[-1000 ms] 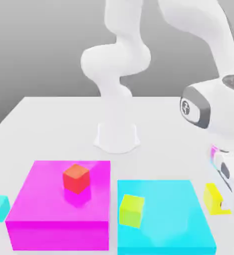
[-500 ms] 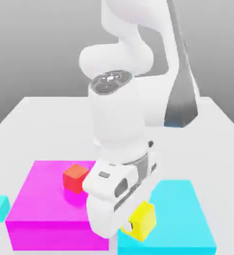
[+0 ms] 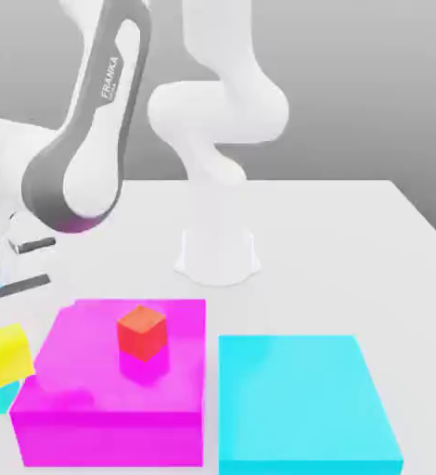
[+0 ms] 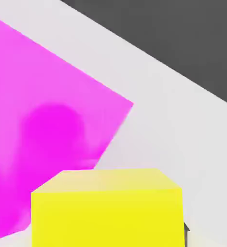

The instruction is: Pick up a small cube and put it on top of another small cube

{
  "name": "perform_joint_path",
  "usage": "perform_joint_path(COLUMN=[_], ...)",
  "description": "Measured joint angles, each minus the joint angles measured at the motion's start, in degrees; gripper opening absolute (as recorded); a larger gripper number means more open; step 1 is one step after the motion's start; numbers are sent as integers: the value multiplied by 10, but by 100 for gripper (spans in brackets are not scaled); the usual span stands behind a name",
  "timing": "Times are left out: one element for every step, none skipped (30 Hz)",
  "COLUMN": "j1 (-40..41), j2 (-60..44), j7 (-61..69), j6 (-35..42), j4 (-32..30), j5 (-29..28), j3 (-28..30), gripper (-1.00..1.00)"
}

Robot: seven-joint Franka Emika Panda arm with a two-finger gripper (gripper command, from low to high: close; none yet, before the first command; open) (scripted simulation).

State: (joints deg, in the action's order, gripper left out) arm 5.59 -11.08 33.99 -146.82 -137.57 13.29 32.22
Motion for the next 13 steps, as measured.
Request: perform_joint_path(j1=[8,14,13,16,20,26,34,42,52,60,60,60,60], j2=[3,6,5,-2,-14,-27,-42,-57,-73,-86,-86,-86,-86], j7=[6,14,26,37,49,60,72,84,97,107,107,107,107], j6=[1,2,1,-6,-15,-26,-37,-49,-61,-70,-70,-70,-70], j4=[-1,-3,-6,-7,-7,-6,-5,-3,-2,-1,-1,-1,-1], j5=[-9,-18,-21,-16,-5,9,24,41,58,71,71,71,71], j3=[11,19,17,11,4,-5,-16,-27,-40,-50,-50,-50,-50], gripper=[-100,-100,-100,-100,-100,-100,-100,-100,-100,100,100,100,100])
